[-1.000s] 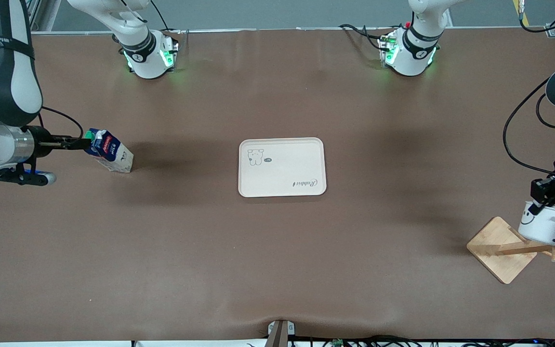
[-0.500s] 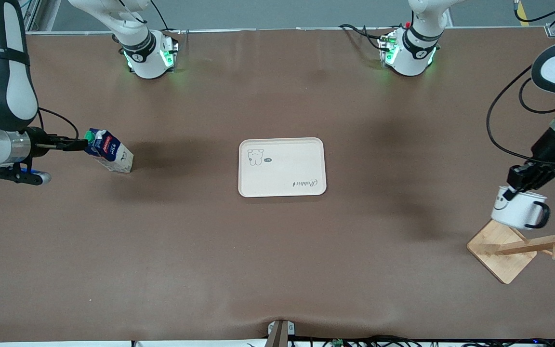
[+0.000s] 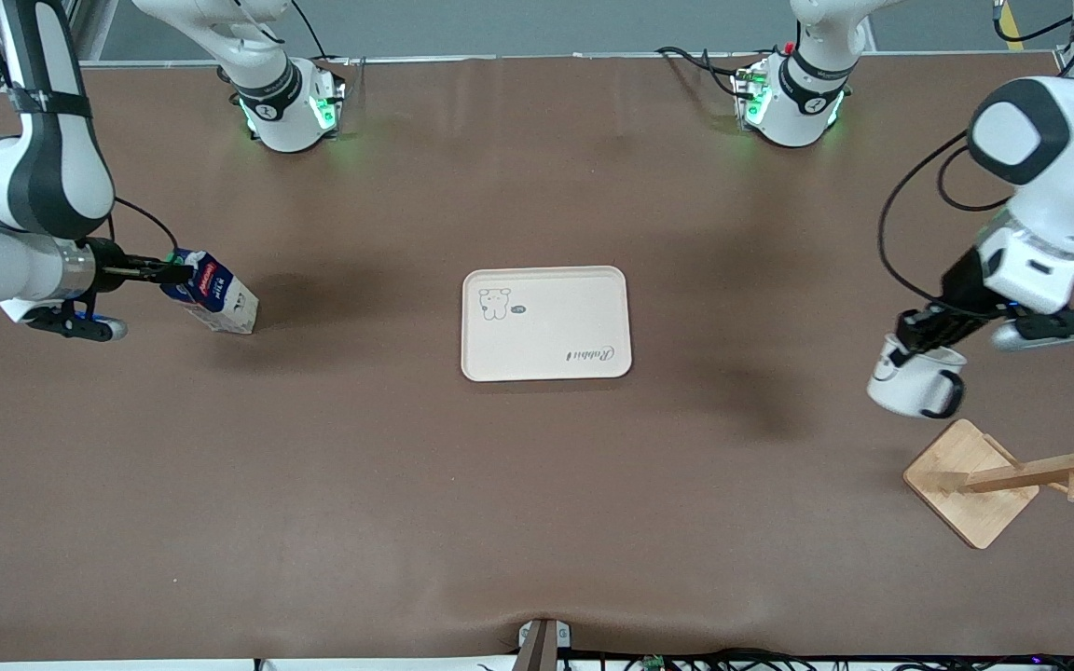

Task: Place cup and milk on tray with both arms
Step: 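Lift the mug off the stand with the left gripper toward the tray, then lower the mug onto the tray and open the left gripper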

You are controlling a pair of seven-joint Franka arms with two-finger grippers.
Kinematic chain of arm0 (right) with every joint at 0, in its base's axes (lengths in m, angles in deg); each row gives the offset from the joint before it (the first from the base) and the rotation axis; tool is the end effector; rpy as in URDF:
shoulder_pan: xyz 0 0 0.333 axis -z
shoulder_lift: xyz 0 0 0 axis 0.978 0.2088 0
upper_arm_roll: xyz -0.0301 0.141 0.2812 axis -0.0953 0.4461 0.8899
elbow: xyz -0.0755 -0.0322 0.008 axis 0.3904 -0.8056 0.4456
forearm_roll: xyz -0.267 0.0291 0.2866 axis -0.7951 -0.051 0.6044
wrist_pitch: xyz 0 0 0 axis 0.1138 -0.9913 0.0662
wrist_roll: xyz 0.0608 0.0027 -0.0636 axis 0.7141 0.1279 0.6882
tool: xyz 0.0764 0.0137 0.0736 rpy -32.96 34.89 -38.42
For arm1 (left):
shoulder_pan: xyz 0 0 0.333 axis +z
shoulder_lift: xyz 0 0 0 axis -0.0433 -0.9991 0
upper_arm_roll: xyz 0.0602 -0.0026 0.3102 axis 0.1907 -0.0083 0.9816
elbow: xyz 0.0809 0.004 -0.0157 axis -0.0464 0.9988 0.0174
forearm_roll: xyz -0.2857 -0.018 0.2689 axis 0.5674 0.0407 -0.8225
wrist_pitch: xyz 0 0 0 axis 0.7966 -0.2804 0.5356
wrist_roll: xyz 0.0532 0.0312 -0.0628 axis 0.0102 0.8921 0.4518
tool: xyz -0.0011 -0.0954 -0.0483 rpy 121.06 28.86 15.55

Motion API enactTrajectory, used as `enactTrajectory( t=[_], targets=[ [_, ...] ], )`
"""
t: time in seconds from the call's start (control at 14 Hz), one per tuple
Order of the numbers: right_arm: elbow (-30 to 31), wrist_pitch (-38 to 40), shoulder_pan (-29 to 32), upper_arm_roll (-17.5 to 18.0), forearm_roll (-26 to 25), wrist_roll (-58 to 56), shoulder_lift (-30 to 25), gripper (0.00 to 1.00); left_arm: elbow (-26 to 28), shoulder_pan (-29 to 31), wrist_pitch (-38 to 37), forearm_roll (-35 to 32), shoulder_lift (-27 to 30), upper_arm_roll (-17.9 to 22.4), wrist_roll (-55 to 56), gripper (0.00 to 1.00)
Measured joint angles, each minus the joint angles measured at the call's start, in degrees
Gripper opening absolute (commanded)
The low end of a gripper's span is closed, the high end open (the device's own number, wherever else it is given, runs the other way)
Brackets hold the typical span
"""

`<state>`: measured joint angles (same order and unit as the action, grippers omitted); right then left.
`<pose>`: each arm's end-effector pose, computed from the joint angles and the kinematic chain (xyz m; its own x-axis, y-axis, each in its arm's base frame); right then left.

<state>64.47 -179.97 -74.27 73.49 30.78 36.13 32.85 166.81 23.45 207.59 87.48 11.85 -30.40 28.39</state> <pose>0.5085 -0.0672 0.3592 0.8872 -0.1895 -0.4207 -0.2043 -0.9789 0.0101 0.5641 -0.0446 0.4492 0.9393 0.2572 0.2272 0.1968 -0.9461 0.2572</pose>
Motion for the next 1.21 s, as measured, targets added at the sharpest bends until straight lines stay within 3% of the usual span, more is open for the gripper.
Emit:
enactTrajectory(
  t=[0.21,0.36,0.64,0.86,1.0,1.07,1.21],
  targets=[
    [3.77,-3.44,-0.01,0.07,0.01,0.01,-1.15,1.0,-3.37,-0.35,-7.4,-9.54,-2.55,-7.12,13.72,0.0],
    [5.44,-5.93,-0.01,0.08,0.01,0.03,-1.47,1.0,-5.84,-1.1,-11.98,-11.53,-4.91,-11.92,20.58,0.0],
    [7.02,-8.35,-0.04,0.19,0.04,0.1,-1.51,1.0,-6.58,-7.1,-13.43,-11.79,-10.0,-14.0,29.58,0.0],
    [7.72,-9.47,-0.11,0.37,0.05,0.1,-1.53,0.34,-6.93,-12.74,-13.48,-13.62,-15.86,-14.02,37.11,0.0],
    [7.74,-9.66,-0.33,0.59,0.07,0.14,-1.53,0.07,-8.69,-16.75,-13.39,-16.48,-20.85,-14.0,45.19,0.0],
    [7.75,-9.65,-0.42,0.64,0.11,0.18,-1.54,0.0,-10.29,-18.46,-13.38,-17.05,-23.34,-13.98,49.27,0.0],
    [7.82,-9.54,-0.48,0.7,0.11,0.24,-1.54,0.0,-13.8,-21.47,-13.37,-17.51,-27.54,-13.91,55.92,0.0]
  ],
)
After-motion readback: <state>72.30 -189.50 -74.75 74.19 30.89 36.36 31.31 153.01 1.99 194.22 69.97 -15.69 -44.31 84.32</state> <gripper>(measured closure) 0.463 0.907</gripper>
